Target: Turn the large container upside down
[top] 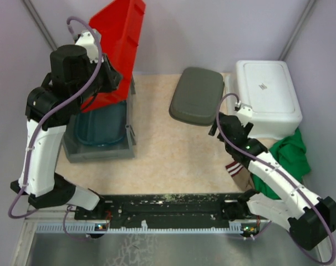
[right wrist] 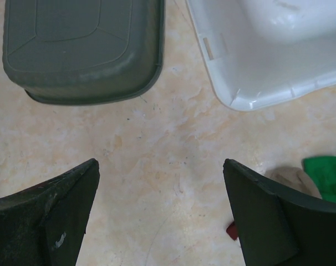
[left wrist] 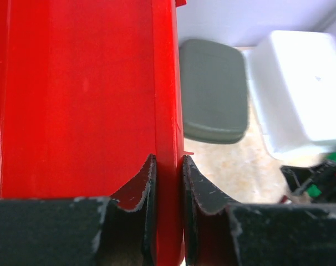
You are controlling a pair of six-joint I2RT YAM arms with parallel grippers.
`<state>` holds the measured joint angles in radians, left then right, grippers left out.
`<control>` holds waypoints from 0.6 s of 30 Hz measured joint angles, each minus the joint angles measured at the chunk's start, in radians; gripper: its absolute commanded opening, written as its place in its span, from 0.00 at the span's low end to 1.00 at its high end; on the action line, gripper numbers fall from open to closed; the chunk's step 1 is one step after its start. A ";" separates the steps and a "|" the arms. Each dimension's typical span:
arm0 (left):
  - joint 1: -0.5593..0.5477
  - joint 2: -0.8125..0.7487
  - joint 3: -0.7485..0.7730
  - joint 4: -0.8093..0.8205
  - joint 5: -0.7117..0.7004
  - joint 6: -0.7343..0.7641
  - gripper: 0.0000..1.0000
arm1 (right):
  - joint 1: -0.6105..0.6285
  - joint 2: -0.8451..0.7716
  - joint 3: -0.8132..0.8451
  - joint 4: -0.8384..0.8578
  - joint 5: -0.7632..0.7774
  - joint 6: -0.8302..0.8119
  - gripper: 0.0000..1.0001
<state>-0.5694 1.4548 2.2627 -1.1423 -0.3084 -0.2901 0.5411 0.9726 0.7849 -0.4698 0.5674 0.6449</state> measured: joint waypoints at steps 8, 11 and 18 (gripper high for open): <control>0.000 0.060 -0.045 0.192 0.391 -0.116 0.00 | 0.000 -0.075 0.136 -0.077 0.150 -0.099 0.96; 0.000 0.062 -0.129 0.307 0.550 -0.212 0.00 | -0.001 -0.103 0.248 -0.105 0.223 -0.167 0.96; -0.002 0.064 -0.306 0.543 0.861 -0.447 0.00 | -0.001 -0.146 0.488 -0.106 0.406 -0.372 0.97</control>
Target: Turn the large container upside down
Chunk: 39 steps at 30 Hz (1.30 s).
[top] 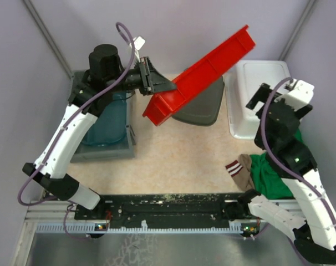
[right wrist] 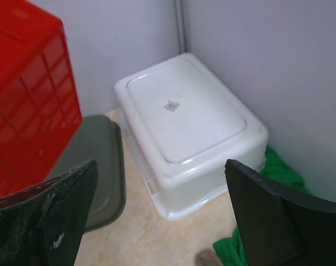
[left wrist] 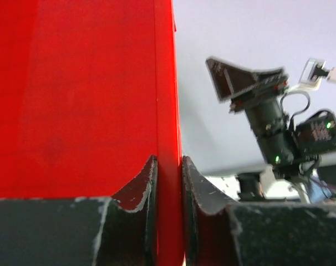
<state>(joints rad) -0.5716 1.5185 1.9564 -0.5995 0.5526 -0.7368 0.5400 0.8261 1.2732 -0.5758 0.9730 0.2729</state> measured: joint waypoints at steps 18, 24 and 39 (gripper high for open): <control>0.000 -0.188 -0.500 0.360 0.475 -0.310 0.00 | -0.001 0.015 0.208 0.069 0.117 -0.322 0.97; 0.012 -0.253 -0.589 0.361 0.603 -0.325 0.00 | -0.001 0.052 0.208 0.019 0.088 -0.299 0.97; 0.286 -0.435 -0.867 0.287 0.594 -0.433 0.00 | -0.001 0.139 0.221 -0.136 -0.027 -0.219 0.97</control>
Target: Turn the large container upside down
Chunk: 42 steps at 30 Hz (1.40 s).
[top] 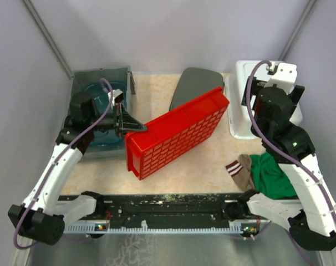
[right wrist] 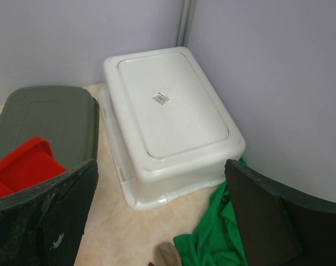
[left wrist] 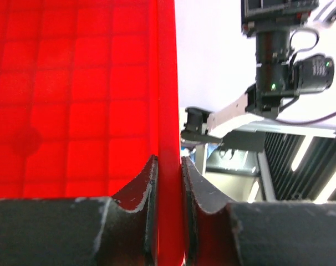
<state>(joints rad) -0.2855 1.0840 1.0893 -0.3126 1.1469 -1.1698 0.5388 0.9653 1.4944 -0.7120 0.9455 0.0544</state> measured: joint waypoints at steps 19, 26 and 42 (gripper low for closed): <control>0.012 -0.108 -0.225 0.240 0.107 -0.233 0.00 | -0.002 0.223 0.113 -0.181 -0.534 0.067 0.99; 0.012 -0.104 -0.155 0.068 0.209 -0.077 0.00 | -0.004 0.331 0.337 -0.279 -1.078 -0.056 0.99; 0.012 -0.056 -0.149 -0.039 0.268 0.089 0.00 | 0.069 0.393 0.126 -0.361 -1.678 -0.188 0.82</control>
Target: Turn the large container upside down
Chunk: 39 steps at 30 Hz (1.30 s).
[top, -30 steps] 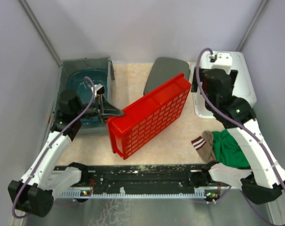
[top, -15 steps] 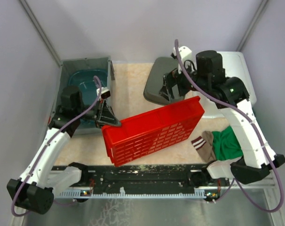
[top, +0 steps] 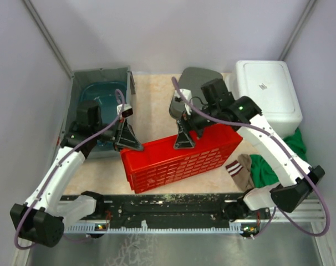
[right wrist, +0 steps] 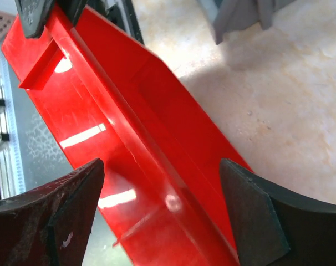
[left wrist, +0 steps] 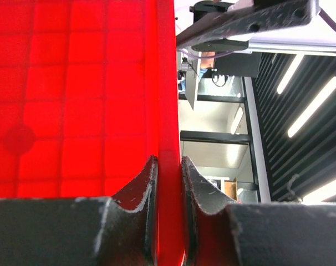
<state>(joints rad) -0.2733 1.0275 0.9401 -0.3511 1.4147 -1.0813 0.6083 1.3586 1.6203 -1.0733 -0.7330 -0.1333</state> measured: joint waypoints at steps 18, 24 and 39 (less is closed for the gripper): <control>-0.004 0.072 -0.006 -0.012 0.072 0.070 0.23 | 0.071 0.102 0.041 -0.029 -0.167 -0.126 0.00; -0.002 0.111 0.024 -0.070 -0.009 0.150 0.77 | 0.072 0.102 -0.017 -0.042 -0.158 0.016 0.00; 0.000 0.219 0.425 -0.467 -0.641 0.540 1.00 | -0.076 0.220 -0.045 0.055 -0.113 0.120 0.00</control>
<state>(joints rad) -0.2729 1.2469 1.3655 -0.8185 0.7738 -0.5415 0.5323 1.5784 1.5749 -1.0180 -0.8463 -0.0135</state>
